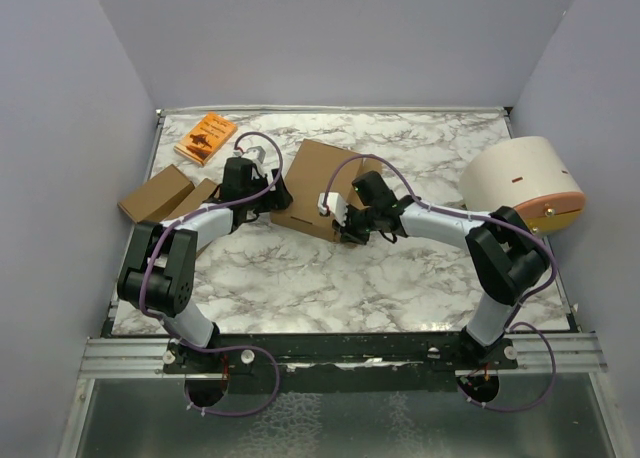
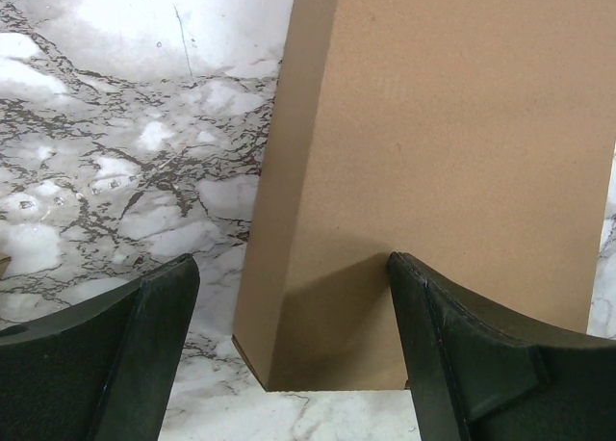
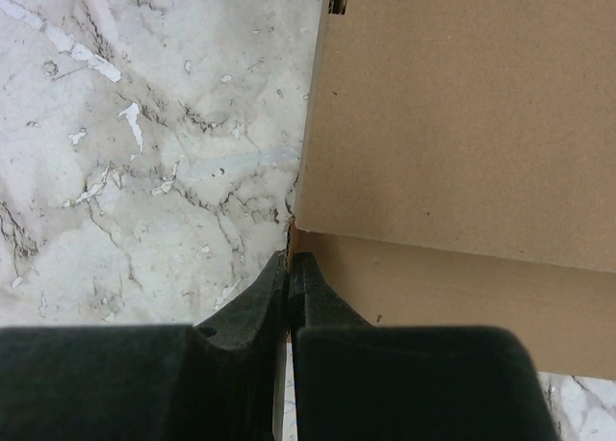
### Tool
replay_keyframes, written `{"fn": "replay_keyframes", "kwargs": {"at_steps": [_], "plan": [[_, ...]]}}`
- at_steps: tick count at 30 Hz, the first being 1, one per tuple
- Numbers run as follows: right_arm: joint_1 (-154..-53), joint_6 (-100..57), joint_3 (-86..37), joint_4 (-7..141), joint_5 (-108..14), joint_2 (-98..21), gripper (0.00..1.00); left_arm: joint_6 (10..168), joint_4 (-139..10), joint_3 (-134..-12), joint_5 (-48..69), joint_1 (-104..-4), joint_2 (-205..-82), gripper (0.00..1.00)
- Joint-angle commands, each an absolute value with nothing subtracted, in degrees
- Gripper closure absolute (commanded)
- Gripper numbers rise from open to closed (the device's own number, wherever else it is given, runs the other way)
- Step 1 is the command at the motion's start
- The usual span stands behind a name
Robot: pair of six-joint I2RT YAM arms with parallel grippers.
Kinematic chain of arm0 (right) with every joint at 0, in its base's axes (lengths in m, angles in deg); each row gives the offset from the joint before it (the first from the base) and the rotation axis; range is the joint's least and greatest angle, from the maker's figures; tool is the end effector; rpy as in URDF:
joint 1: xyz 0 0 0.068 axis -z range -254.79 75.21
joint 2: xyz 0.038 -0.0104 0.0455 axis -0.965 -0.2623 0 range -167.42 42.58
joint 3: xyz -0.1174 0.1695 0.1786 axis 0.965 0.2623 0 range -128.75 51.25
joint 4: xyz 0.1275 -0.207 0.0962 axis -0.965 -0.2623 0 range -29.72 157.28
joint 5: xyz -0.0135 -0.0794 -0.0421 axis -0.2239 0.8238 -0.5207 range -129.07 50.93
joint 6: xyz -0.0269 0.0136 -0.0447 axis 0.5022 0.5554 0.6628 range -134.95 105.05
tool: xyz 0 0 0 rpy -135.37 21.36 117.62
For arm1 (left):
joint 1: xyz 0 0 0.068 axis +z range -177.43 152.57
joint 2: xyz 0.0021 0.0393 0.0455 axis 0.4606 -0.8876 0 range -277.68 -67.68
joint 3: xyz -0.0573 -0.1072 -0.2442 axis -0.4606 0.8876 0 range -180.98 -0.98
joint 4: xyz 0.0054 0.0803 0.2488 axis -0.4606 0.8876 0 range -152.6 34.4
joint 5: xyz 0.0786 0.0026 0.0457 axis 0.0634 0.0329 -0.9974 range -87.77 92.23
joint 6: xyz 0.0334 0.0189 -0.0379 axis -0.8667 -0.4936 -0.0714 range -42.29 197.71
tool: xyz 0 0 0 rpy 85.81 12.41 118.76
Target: Fold the paper box
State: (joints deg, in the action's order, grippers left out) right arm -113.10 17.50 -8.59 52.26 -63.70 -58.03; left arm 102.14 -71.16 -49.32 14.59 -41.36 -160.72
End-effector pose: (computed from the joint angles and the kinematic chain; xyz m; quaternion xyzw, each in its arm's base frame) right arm 0.2678 0.2305 0.1704 -0.5918 0.7251 0.2182 0.2765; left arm 0.3264 -0.0888 0.1832 -0.0325 0.8871 -0.2386 0.3937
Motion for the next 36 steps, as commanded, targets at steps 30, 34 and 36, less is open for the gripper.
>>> {"fn": "replay_keyframes", "kwargs": {"at_steps": [30, 34, 36], "plan": [[-113.47, 12.75, -18.57, 44.85, -62.31, -64.19, 0.99, 100.34, -68.26, -50.41, 16.27, -42.36, -162.58, 0.19], [-113.47, 12.46, -19.32, 43.61, -61.82, -65.05, 0.99, 100.31, -68.06, -50.42, 16.33, -42.36, -162.56, 0.19], [-113.46, 12.31, -20.21, 42.82, -61.79, -65.52, 0.99, 100.36, -68.21, -50.46, 16.73, -42.41, -162.73, 0.2]]}}
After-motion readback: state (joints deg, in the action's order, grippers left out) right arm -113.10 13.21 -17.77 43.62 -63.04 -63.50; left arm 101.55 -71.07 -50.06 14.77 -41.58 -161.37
